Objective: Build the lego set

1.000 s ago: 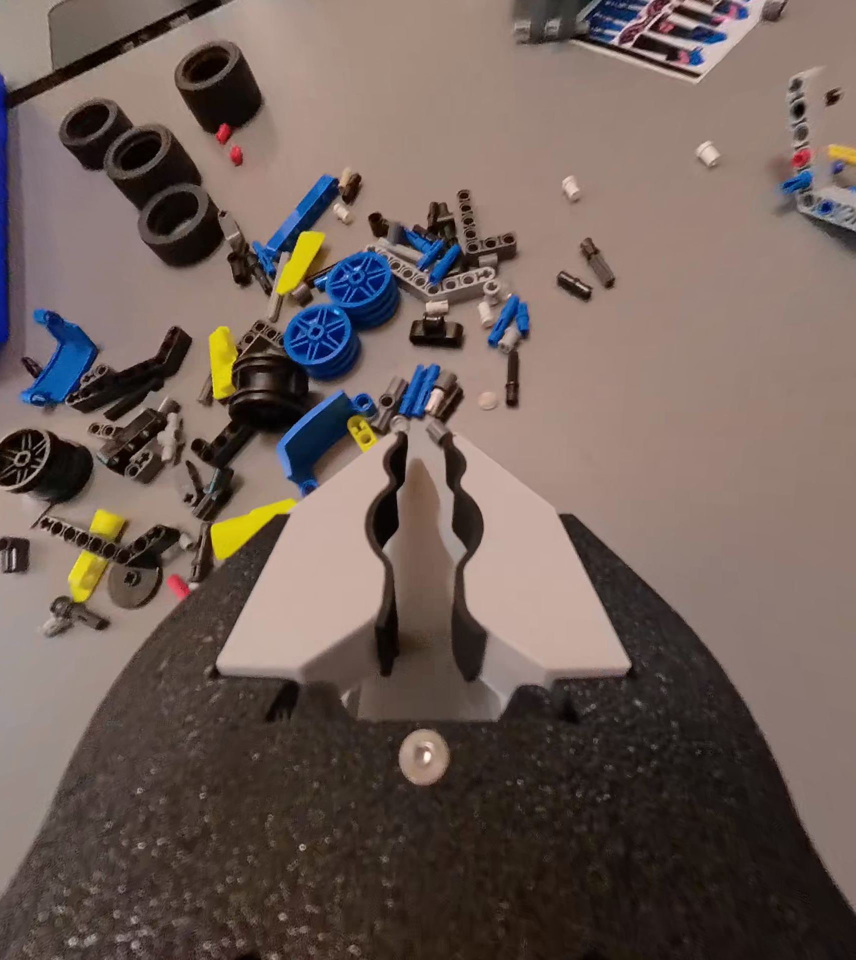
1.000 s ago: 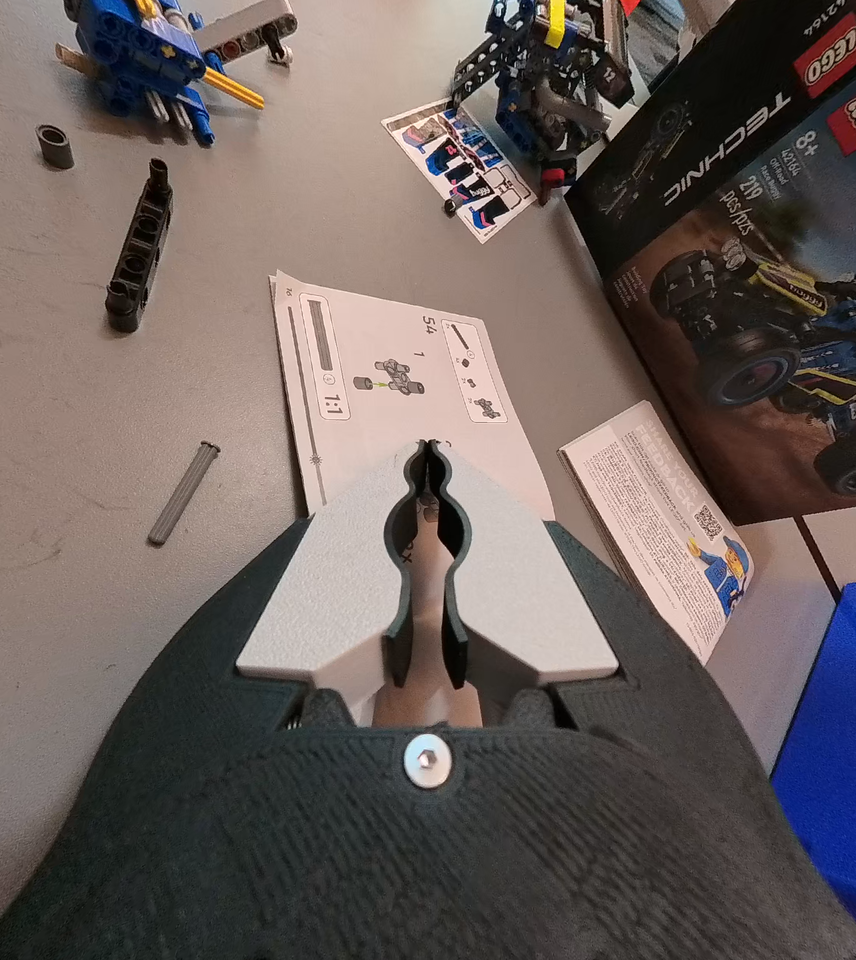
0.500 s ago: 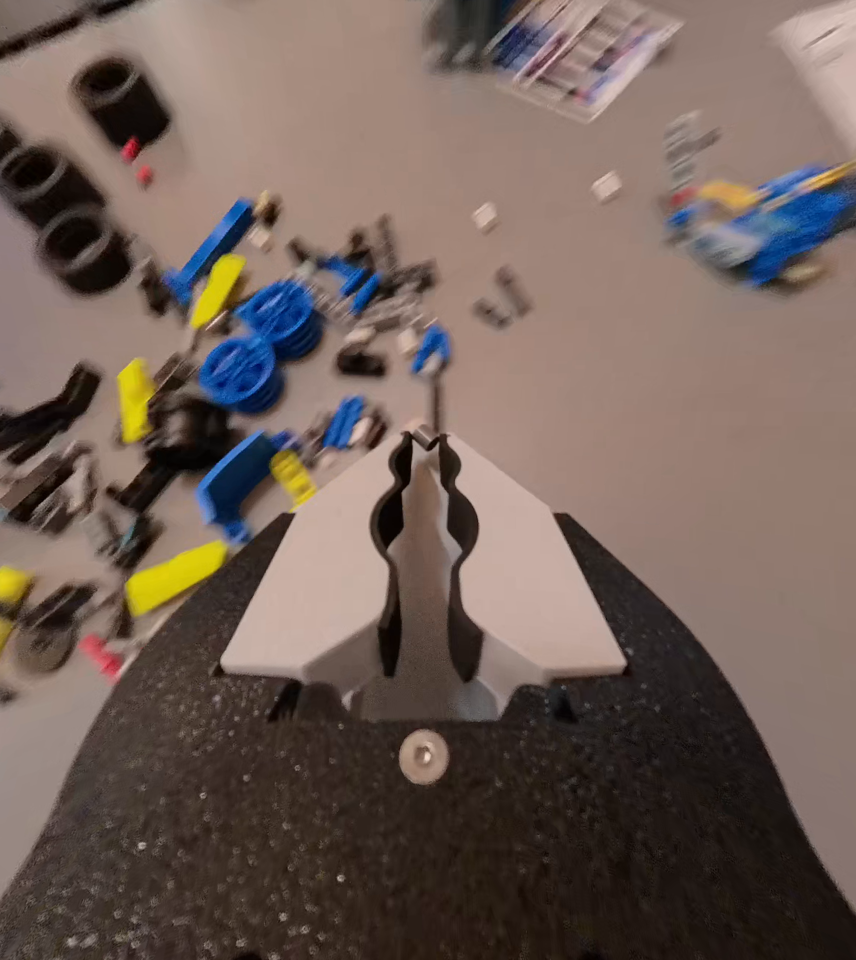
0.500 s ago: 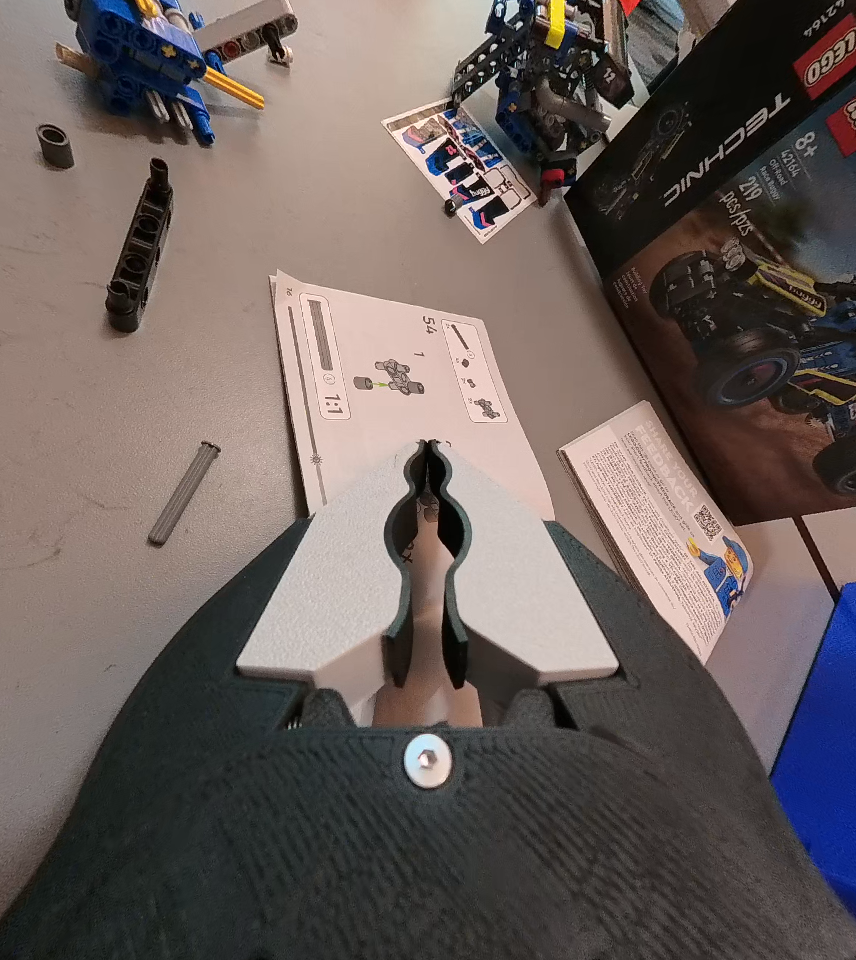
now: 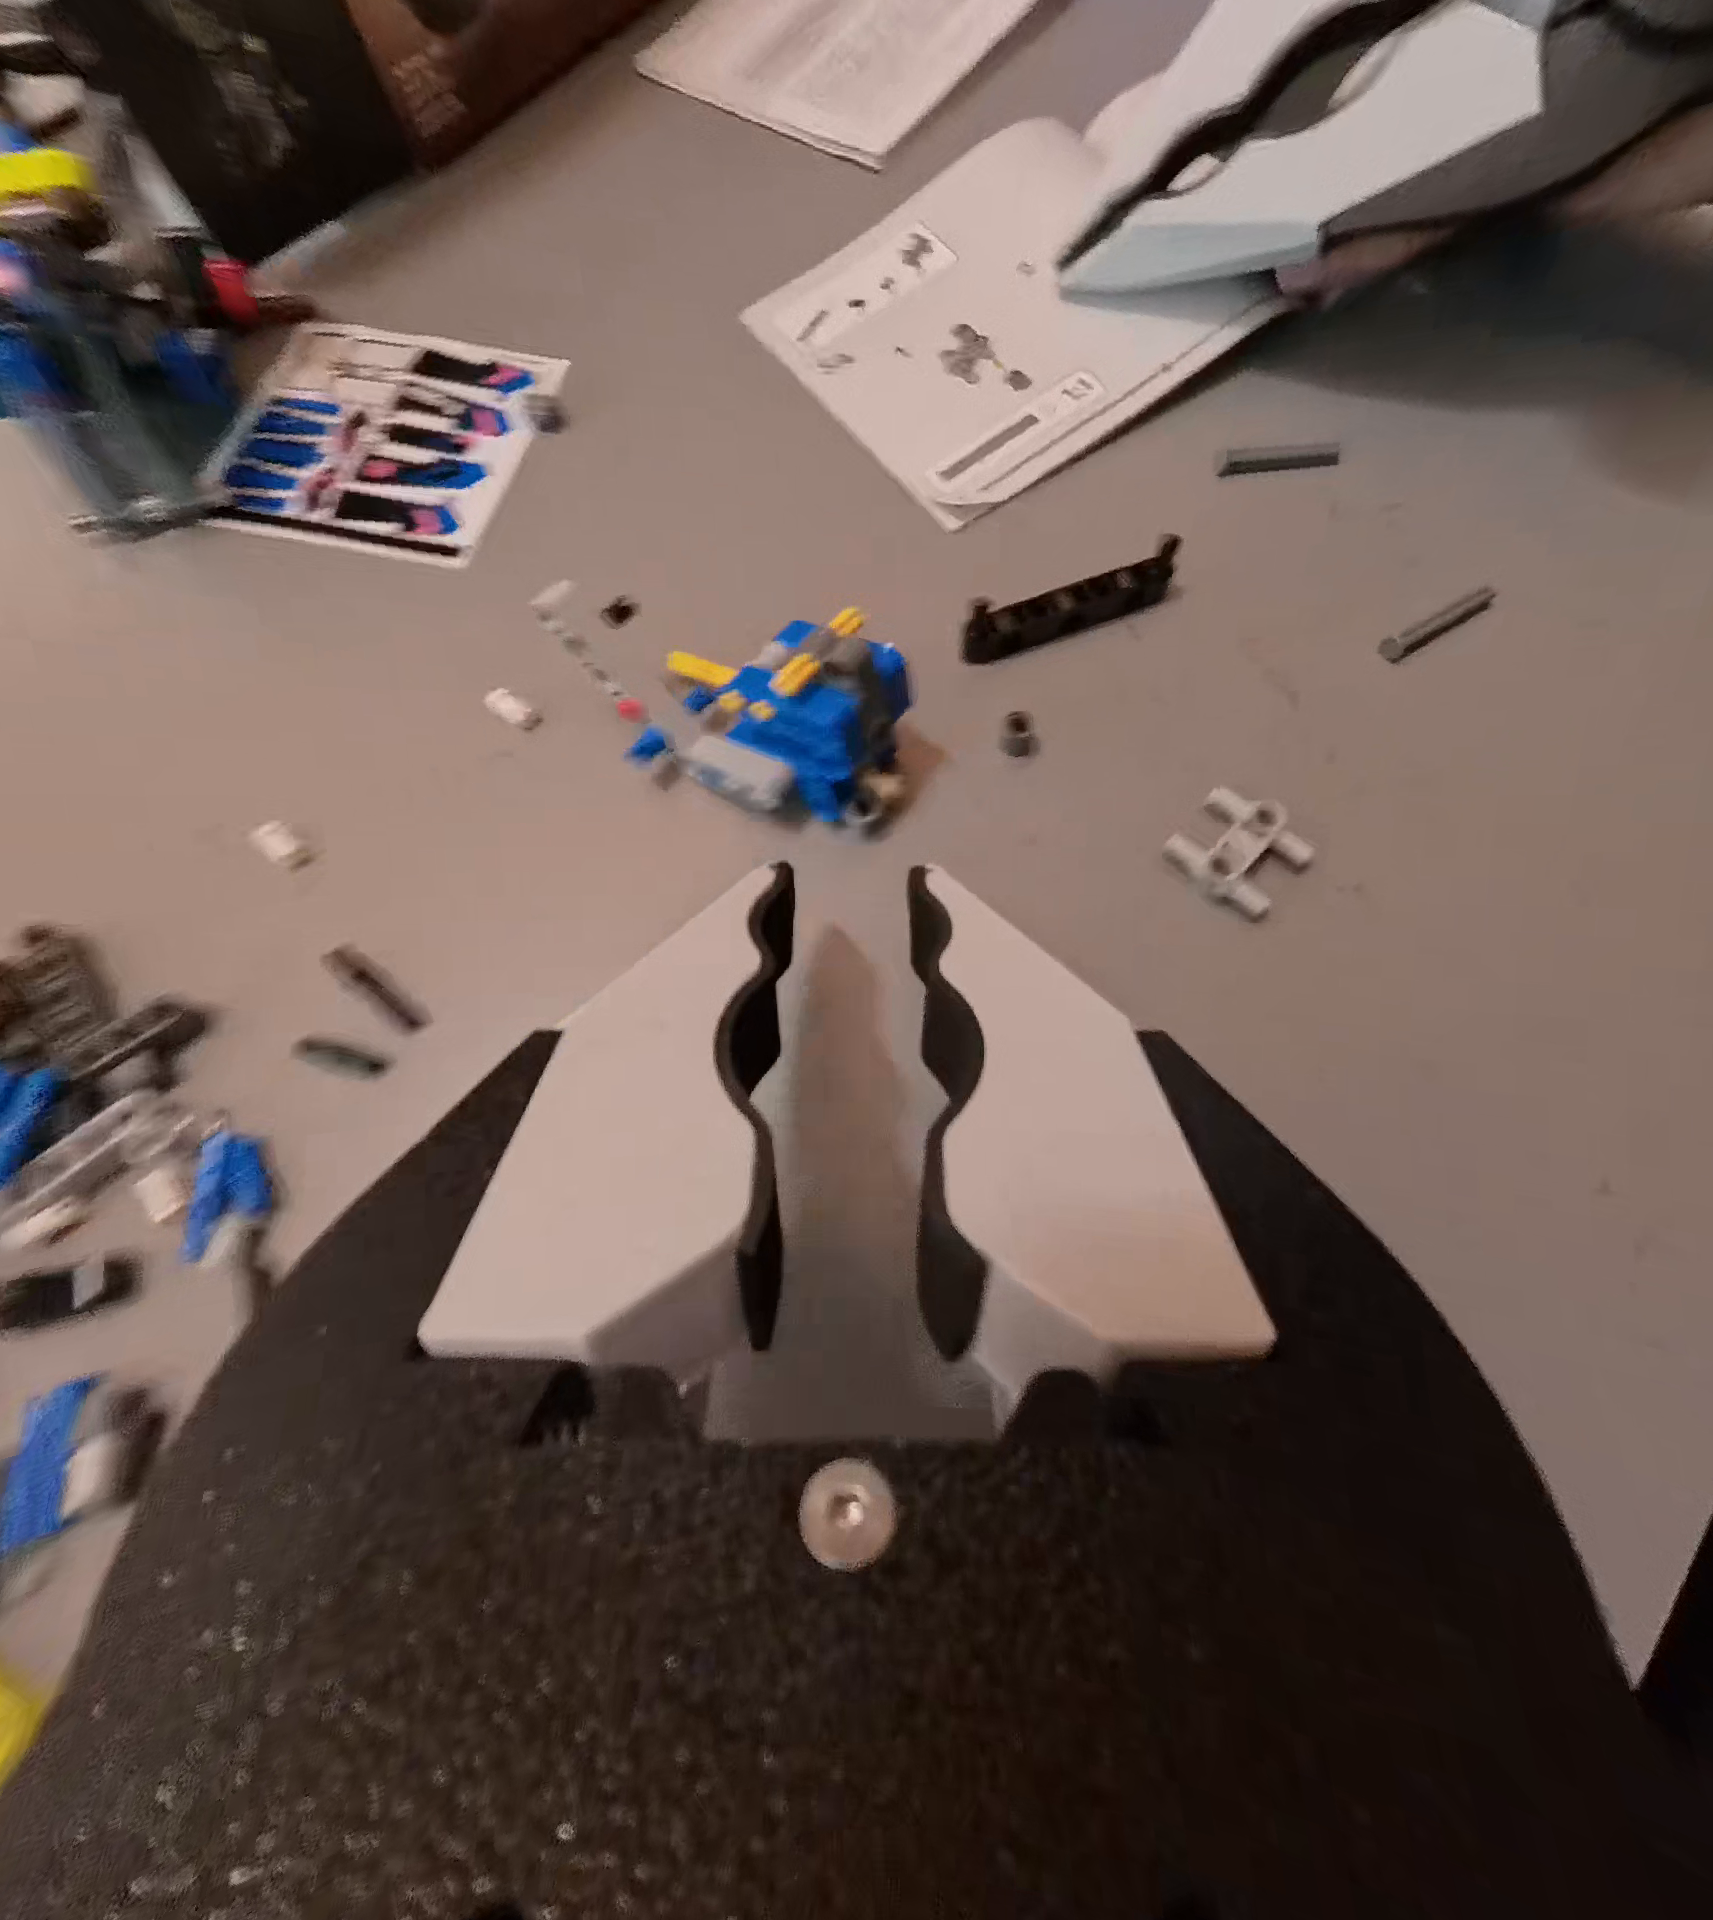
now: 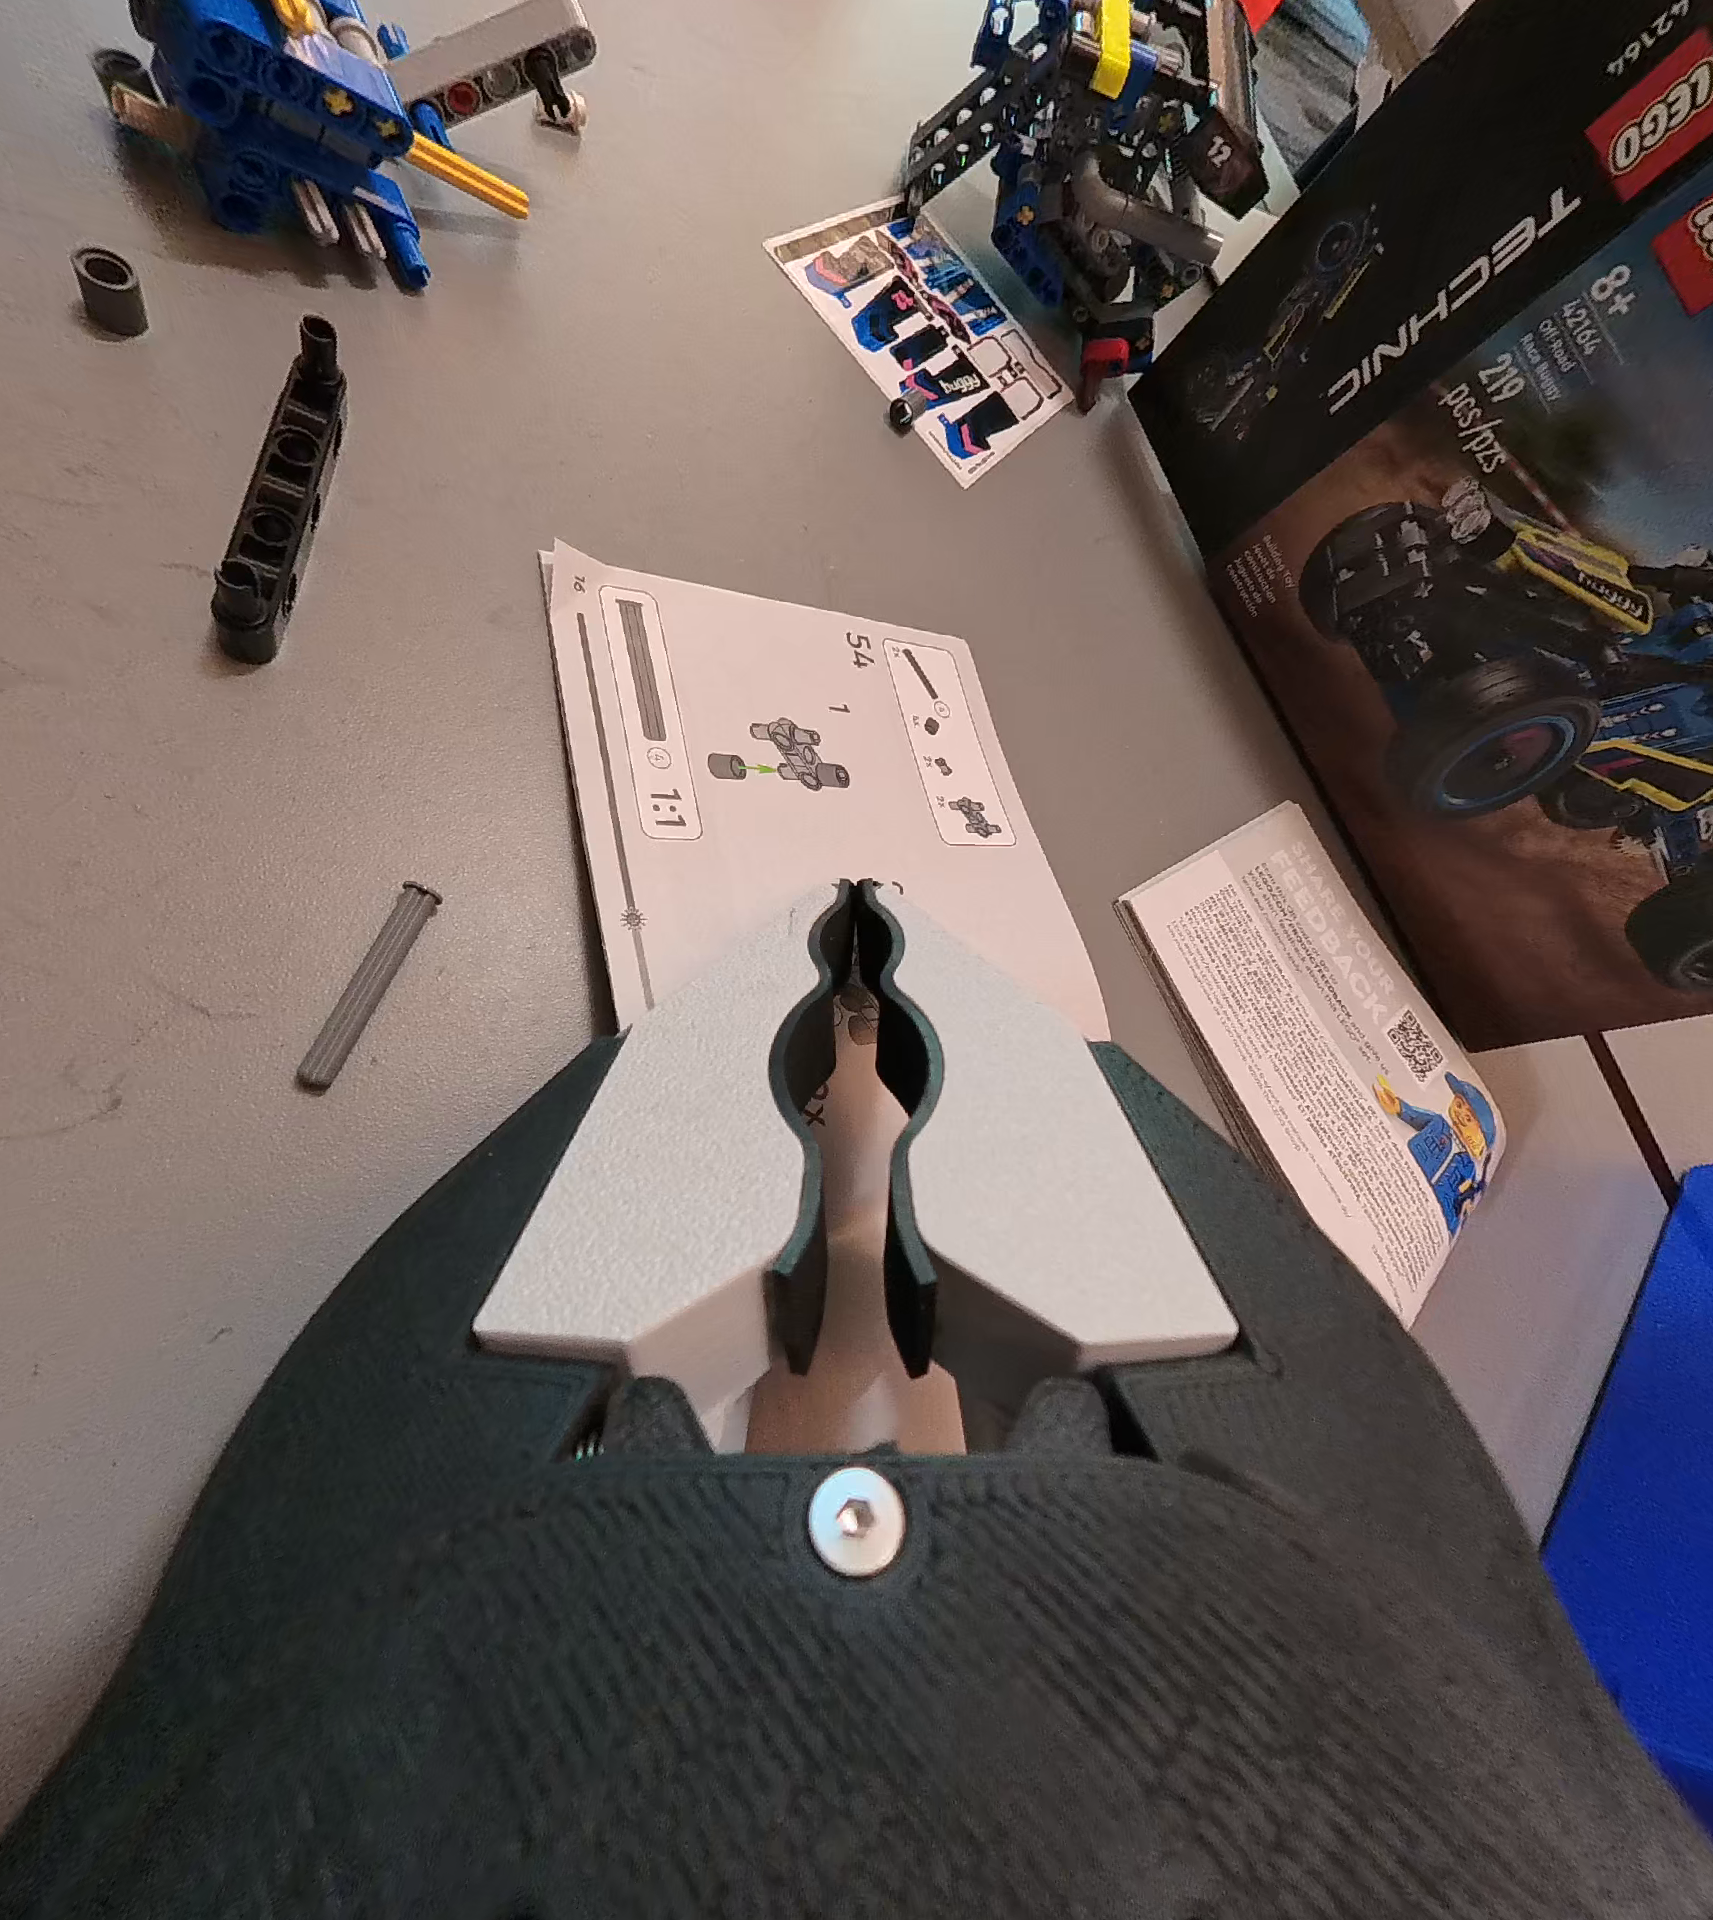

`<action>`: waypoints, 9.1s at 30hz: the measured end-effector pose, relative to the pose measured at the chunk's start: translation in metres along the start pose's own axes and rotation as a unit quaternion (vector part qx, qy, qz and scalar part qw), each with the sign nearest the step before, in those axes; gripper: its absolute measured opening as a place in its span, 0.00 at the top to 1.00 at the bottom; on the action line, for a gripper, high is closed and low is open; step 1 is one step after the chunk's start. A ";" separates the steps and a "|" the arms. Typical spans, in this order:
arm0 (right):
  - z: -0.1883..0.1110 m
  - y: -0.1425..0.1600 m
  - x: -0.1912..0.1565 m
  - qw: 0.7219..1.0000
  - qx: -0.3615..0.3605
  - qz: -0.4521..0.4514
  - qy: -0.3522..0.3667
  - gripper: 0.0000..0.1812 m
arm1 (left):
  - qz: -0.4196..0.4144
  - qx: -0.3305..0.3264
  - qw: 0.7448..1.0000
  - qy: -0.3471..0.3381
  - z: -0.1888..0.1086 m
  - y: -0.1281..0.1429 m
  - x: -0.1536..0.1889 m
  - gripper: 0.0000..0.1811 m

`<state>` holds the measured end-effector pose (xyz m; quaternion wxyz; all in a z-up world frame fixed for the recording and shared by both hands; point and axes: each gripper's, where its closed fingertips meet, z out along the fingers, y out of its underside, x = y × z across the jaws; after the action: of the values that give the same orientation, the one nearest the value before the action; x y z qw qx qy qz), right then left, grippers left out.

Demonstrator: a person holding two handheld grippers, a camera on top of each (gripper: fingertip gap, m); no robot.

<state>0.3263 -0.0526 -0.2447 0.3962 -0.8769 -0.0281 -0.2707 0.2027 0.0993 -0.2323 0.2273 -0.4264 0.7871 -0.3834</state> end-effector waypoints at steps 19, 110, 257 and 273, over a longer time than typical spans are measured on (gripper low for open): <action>0.000 0.000 0.000 1.000 0.000 0.000 0.000 1.00 | -0.034 -0.103 0.983 -0.149 -0.055 0.072 -0.130 0.98; 0.000 0.000 0.000 1.000 0.000 -0.004 0.003 1.00 | 0.172 -0.046 0.979 0.104 0.029 -0.001 0.030 0.96; -0.002 -0.001 -0.004 1.000 0.003 -0.007 -0.003 1.00 | 0.152 -0.045 0.976 0.150 0.020 0.010 0.037 0.98; -0.002 -0.001 -0.004 1.000 0.003 -0.007 -0.002 1.00 | 0.079 -0.007 0.997 0.002 -0.046 0.018 -0.063 0.94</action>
<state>0.3219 -0.0521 -0.2449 0.3971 -0.8758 -0.0363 -0.2718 0.1961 0.1778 -0.2171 0.2527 -0.3636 0.8213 -0.3596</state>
